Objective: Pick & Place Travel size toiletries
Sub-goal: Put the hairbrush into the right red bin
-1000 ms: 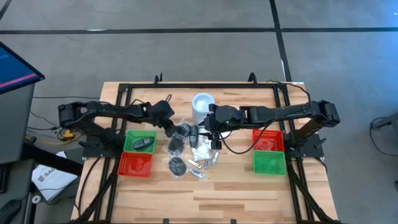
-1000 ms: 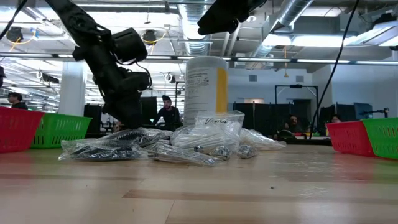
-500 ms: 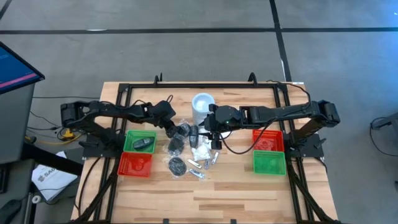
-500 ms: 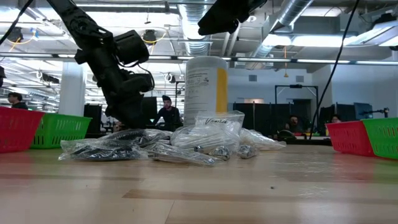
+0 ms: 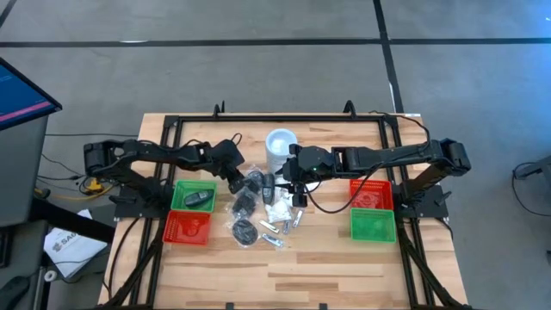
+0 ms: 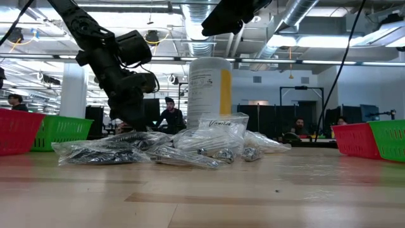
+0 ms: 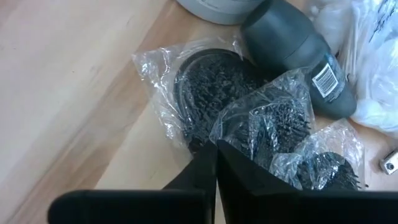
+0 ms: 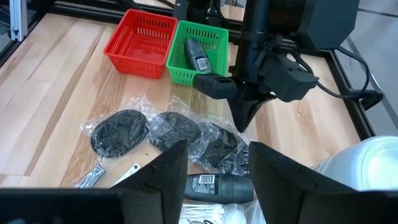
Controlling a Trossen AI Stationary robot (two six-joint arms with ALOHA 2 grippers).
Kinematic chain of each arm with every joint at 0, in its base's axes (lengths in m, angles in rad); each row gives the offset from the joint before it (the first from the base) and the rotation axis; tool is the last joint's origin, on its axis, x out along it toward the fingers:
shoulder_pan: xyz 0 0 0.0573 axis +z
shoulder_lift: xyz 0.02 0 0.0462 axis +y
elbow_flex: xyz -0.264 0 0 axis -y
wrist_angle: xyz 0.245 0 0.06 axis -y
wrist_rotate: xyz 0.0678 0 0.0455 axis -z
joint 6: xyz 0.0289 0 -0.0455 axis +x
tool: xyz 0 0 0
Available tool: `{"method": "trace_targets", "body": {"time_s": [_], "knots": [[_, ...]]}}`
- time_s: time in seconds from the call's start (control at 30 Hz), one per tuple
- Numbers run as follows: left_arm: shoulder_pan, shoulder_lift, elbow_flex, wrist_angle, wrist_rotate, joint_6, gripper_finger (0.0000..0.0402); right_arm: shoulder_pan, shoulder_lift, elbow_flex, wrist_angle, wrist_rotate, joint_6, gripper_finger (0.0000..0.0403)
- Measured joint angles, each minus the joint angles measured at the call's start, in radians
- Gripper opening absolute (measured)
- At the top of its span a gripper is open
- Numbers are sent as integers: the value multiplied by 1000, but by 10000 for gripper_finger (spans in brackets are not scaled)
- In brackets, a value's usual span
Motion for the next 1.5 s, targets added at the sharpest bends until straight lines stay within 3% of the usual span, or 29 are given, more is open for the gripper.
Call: {"method": "trace_targets", "body": {"time_s": [0.43,0.87,1.5], "knots": [[-16,-233,0,-79,3,-1,0,0,0,0,-4,0,1,155],[-123,-416,0,-97,-22,-12,0,0,0,0,-5,0,1,156],[-259,-451,0,127,-60,-36,0,0,0,0,7,0,9,156]]}}
